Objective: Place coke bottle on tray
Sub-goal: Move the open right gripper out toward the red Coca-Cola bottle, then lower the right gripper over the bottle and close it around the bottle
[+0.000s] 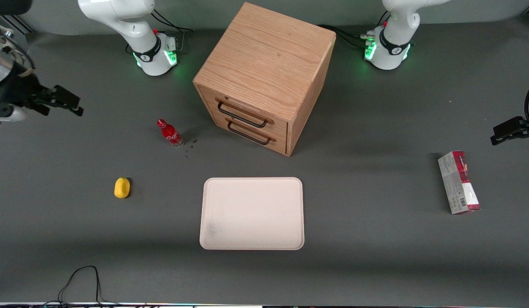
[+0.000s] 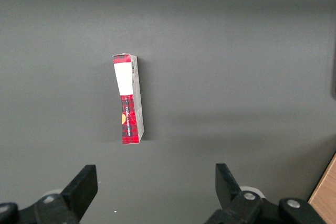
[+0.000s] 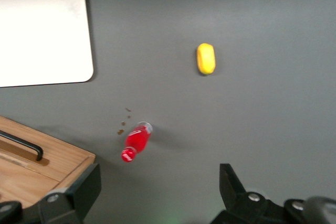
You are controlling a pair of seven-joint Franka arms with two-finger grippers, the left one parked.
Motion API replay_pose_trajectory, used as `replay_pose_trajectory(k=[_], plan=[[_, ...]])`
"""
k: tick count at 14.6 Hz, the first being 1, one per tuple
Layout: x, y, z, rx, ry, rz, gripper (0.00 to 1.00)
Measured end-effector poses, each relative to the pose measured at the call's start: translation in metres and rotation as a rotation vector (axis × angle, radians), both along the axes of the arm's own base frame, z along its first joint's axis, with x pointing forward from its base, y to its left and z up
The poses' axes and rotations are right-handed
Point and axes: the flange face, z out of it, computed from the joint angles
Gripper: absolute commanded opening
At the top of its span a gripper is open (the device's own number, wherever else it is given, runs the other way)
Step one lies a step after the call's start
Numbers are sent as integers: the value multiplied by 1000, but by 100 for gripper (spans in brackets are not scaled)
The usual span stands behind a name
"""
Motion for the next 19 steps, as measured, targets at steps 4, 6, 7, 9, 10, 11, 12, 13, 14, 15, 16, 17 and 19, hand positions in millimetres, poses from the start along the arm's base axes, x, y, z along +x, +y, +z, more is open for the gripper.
replay_pose_trajectory(k=[4, 6, 7, 9, 10, 11, 12, 13, 14, 15, 16, 17, 19], plan=[[-36, 42, -38, 5, -3, -10, 100], [-47, 54, -48, 3, 10, 6, 100], [-52, 60, -51, -1, 16, 22, 100], [-64, 75, -61, -30, 28, 71, 100], [-70, 82, -65, -46, 31, 97, 100], [-75, 88, -69, -55, 33, 116, 100], [-77, 90, -73, -59, 30, 125, 100], [-77, 90, -76, -60, 27, 126, 100], [-77, 88, -81, -59, 23, 123, 100], [-75, 86, -88, -56, 19, 119, 100], [-74, 84, -95, -54, 19, 115, 100], [-73, 82, -103, -52, 18, 112, 100], [-71, 82, -125, -49, 13, 110, 100]])
